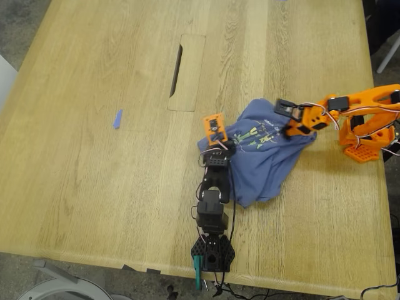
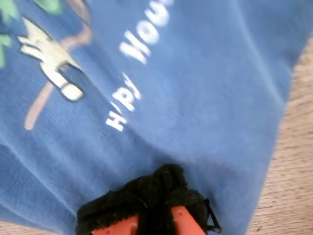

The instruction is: Fold a T-shirt

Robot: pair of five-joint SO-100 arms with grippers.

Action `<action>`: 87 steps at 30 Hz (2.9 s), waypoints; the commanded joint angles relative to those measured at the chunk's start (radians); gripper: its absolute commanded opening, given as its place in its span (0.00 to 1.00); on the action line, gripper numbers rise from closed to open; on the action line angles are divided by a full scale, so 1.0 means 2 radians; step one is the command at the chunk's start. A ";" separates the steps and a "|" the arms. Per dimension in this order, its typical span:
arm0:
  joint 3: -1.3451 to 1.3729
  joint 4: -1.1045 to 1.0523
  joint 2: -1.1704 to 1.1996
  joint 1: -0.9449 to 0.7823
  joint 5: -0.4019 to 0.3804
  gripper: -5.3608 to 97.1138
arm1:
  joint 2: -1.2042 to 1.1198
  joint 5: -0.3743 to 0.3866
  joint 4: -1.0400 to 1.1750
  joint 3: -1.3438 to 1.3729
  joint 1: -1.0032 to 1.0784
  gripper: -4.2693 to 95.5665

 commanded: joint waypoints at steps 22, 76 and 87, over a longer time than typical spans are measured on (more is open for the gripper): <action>0.061 0.114 0.227 -0.218 -0.002 0.09 | 0.165 -0.008 0.095 0.041 0.187 0.04; 0.394 0.622 0.945 -0.769 0.035 0.05 | 0.471 -0.144 0.262 0.312 1.102 0.05; 0.394 0.622 0.946 -0.769 0.051 0.05 | 0.471 -0.151 0.261 0.313 1.088 0.08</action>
